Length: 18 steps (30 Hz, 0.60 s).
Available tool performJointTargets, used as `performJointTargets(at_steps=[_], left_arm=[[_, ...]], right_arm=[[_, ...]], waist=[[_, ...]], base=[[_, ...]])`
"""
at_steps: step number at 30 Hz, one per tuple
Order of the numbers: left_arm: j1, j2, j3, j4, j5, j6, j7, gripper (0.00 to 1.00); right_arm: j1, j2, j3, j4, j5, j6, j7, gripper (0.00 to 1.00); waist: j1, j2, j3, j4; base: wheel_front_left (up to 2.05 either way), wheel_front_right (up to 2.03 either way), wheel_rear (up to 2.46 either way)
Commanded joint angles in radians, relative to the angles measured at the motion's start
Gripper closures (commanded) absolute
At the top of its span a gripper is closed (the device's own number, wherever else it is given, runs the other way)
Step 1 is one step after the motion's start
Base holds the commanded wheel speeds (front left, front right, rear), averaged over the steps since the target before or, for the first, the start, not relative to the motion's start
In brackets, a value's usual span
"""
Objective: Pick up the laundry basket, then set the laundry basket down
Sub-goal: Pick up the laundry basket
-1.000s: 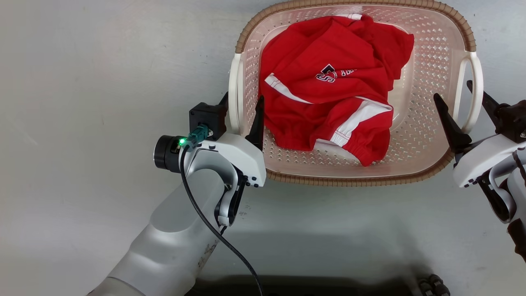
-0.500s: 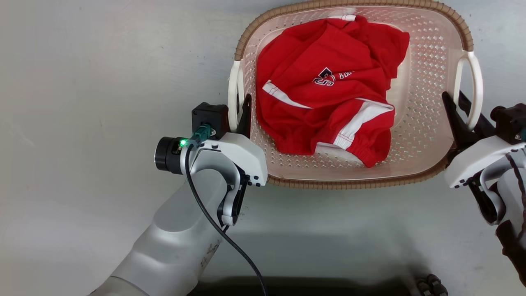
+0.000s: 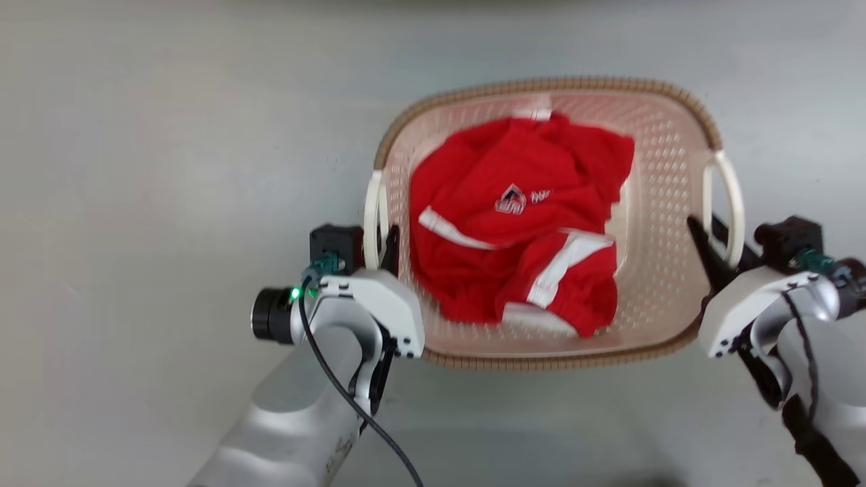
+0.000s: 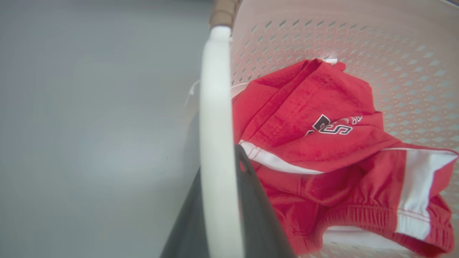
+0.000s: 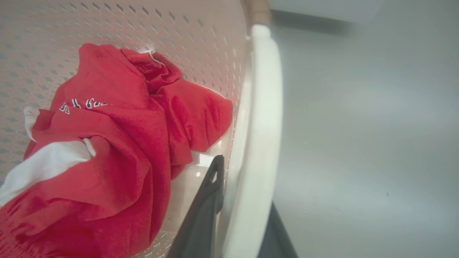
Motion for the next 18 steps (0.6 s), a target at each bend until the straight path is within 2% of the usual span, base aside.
performJointTargets(at_steps=[1,9,18], left_arm=[[0.037,0.031,0.002,0.013,-0.010,-0.016,-0.011,1.00],[0.072,0.031,-0.094,0.155,-0.108,-0.060,0.009,1.00],[0.143,0.031,-0.159,0.277,-0.155,-0.154,0.100,1.00]], right_arm=[[0.035,-0.026,0.038,0.036,0.001,0.008,-0.005,1.00],[-0.019,0.029,0.146,0.256,0.095,0.008,0.078,1.00],[-0.002,0.097,0.273,0.321,0.204,0.008,0.188,1.00]], waist=[[0.0000,0.0000,-0.073,-0.015],[0.0000,0.0000,-0.315,-0.045],[0.0000,0.0000,-0.611,-0.076]], base=[[0.00,0.00,0.00],[0.00,0.00,0.00],[0.00,0.00,0.00]])
